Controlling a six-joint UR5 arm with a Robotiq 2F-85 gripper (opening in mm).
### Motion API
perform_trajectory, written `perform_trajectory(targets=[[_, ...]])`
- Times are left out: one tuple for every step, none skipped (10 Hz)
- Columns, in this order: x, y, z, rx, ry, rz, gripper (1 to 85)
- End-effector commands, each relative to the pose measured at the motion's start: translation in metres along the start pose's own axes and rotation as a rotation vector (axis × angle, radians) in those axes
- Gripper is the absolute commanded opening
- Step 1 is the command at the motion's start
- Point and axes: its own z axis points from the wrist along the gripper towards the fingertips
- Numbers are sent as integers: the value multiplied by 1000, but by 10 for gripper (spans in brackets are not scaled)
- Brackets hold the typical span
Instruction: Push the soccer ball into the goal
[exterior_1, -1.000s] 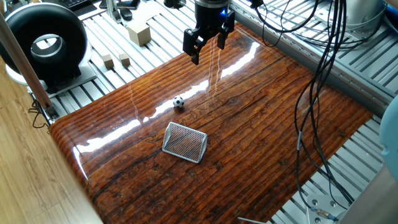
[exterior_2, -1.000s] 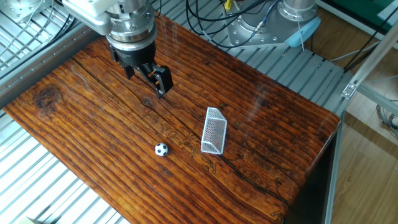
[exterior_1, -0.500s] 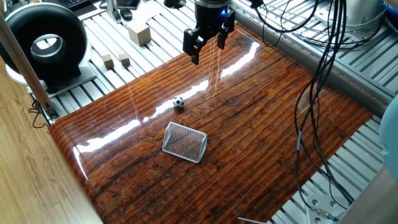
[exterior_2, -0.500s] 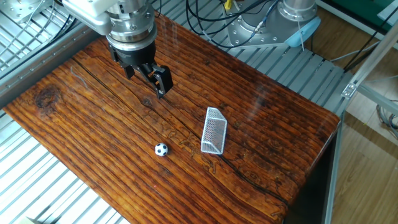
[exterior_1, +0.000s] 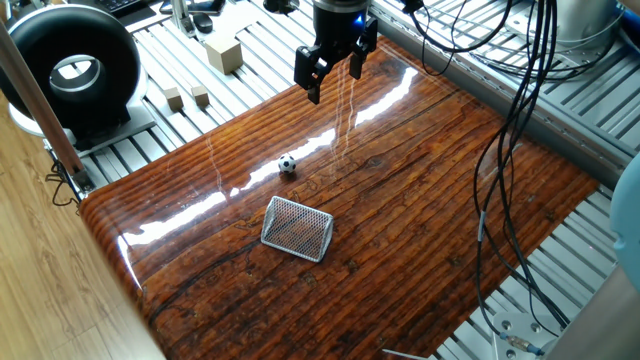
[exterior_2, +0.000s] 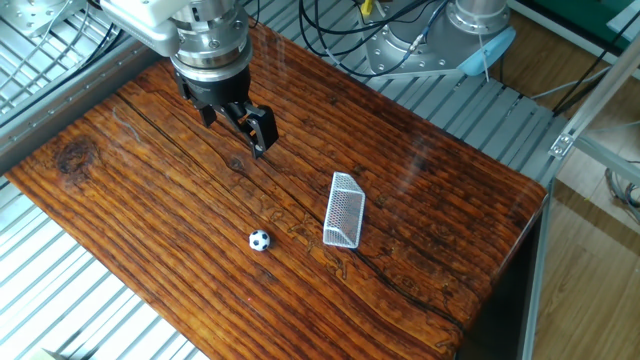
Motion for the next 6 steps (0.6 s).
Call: perform_trajectory(targets=[[0,2,0,0,0,0,840],[-23,22,-1,-76,-88,-30,10],[-23,22,0,-76,-89,-29,10],[-24,23,0,-76,-92,-28,10],[-24,23,1,-76,-90,-25,10],[-24,23,3,-76,-92,-25,10]])
